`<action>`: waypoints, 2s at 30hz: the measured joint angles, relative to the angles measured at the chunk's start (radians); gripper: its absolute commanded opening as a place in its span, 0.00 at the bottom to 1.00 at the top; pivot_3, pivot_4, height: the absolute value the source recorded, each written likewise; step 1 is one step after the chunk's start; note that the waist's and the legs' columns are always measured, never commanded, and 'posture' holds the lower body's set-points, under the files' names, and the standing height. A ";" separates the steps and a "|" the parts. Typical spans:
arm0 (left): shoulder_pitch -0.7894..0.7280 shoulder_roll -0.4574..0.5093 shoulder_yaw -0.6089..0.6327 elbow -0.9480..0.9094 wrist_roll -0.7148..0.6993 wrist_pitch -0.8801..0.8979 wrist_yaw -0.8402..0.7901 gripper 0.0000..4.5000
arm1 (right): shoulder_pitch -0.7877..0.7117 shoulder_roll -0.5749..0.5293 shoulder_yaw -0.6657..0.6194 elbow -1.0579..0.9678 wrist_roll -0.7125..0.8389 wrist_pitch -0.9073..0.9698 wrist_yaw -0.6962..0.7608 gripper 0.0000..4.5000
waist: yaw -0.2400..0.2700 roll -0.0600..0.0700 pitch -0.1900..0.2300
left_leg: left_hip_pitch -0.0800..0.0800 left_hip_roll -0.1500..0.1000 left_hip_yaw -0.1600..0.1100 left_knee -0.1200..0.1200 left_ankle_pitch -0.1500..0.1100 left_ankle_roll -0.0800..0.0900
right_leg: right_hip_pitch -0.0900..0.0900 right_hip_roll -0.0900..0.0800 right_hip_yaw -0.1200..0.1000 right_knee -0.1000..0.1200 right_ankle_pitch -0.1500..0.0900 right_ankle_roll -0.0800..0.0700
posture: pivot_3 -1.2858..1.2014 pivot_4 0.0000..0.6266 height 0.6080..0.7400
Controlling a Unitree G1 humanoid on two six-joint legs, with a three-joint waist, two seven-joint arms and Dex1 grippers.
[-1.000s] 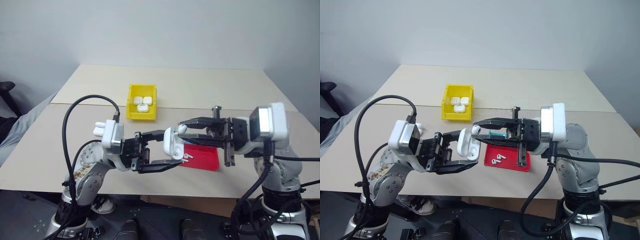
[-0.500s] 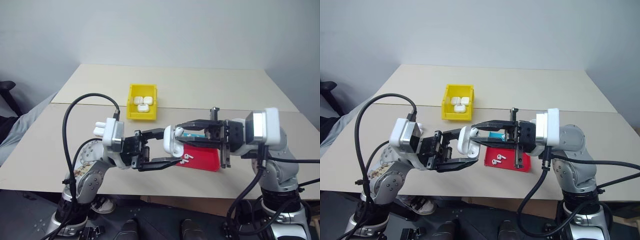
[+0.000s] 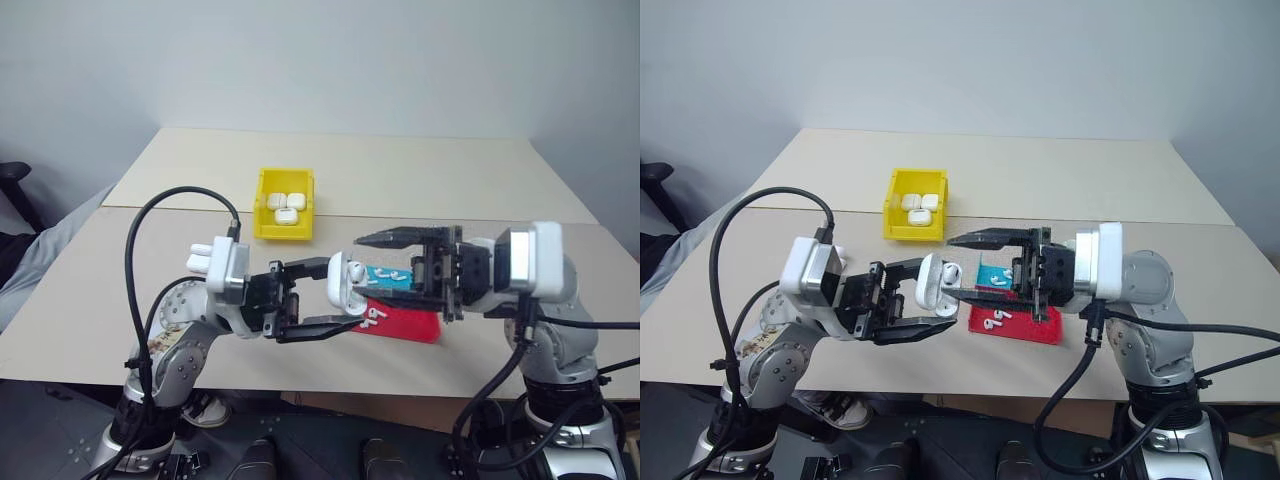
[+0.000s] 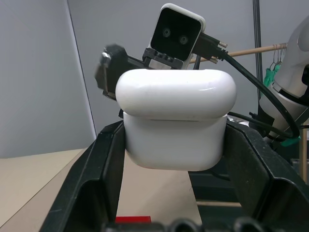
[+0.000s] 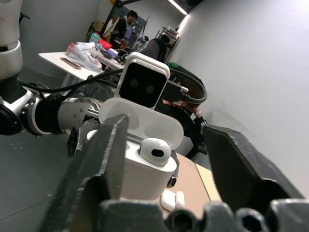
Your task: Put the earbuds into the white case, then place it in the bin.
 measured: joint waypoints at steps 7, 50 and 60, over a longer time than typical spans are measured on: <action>0.025 0.033 -0.009 0.046 0.092 -0.080 -0.039 0.61 | 0.007 -0.105 -0.015 0.040 -0.003 0.007 0.022 0.67 | 0.000 0.000 0.000 | 0.000 0.000 0.001 0.000 0.000 0.000 | 0.000 0.000 0.000 -0.001 0.000 0.000 | 0.52 0.24 1.00; 0.298 -0.016 -0.145 0.034 0.472 -0.312 0.229 0.61 | -0.783 -0.022 0.540 1.551 -0.988 -0.230 0.086 0.67 | -0.007 0.001 0.001 | 0.001 0.000 0.001 -0.005 0.002 0.001 | -0.005 0.000 0.001 0.008 0.000 0.000 | 0.52 0.24 1.00; 0.303 0.004 -0.145 0.023 0.471 -0.311 0.238 0.61 | -0.783 0.004 0.523 1.600 -0.997 -0.234 0.074 0.54 | -0.016 0.001 0.001 | 0.003 -0.001 0.001 -0.005 0.002 0.001 | -0.006 0.000 0.001 0.014 0.000 -0.001 | 0.52 0.24 1.00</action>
